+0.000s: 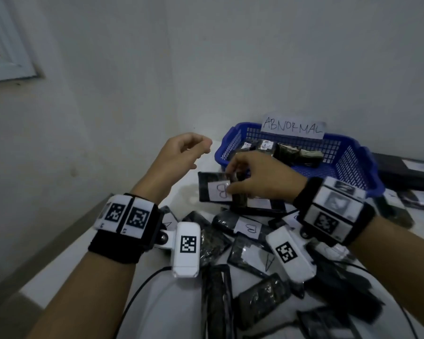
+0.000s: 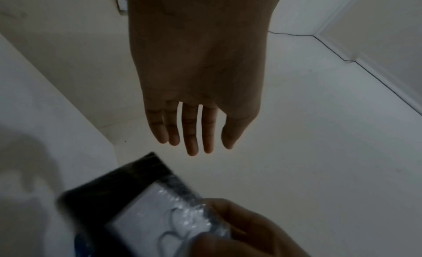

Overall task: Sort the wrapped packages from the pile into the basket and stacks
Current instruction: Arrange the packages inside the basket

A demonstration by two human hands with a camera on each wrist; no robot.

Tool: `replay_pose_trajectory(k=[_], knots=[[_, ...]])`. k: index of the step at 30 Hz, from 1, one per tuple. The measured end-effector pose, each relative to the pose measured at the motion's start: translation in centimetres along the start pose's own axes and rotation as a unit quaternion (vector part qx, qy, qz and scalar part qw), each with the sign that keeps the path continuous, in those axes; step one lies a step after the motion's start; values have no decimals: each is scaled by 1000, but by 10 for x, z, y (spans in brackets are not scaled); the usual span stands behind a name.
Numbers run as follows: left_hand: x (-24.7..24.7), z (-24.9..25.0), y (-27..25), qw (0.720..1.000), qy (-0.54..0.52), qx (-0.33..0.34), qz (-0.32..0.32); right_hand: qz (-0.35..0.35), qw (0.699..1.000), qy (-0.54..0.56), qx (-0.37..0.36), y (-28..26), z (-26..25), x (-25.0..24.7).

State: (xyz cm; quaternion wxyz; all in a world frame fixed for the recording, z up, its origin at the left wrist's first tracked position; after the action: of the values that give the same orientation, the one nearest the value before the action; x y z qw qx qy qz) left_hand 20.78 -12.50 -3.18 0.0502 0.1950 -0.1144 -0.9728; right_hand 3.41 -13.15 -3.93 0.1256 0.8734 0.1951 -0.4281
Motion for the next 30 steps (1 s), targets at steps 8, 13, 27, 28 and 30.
replay_pose_trajectory(k=[8, 13, 27, 28, 30], knots=[[63, 36, 1, 987, -70, 47, -134, 185, 931, 312, -32, -55, 33, -80], [100, 64, 10, 979, -128, 88, -134, 203, 905, 375, -3, -70, 63, -88], [134, 82, 19, 975, -86, 162, -123, 292, 908, 299, -12, -93, 80, -116], [133, 82, 18, 975, -88, 163, -121, 290, 911, 293, -9, -93, 81, -116], [132, 82, 19, 975, -77, 171, -119, 273, 915, 296, -1, -92, 81, -114]])
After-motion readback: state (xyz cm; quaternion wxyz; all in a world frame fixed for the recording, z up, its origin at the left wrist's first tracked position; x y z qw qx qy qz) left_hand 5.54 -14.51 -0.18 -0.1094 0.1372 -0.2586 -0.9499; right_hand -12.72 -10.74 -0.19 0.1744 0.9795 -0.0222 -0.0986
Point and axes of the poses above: each hand's wrist, its own y-axis towards the middle knuckle, its own x-axis out of the palm, z = x × y, the point moved 6 cm from there along y, towards the middle knuckle, and after that the axes turned 5 degrees about y, right-handed, at the moved point
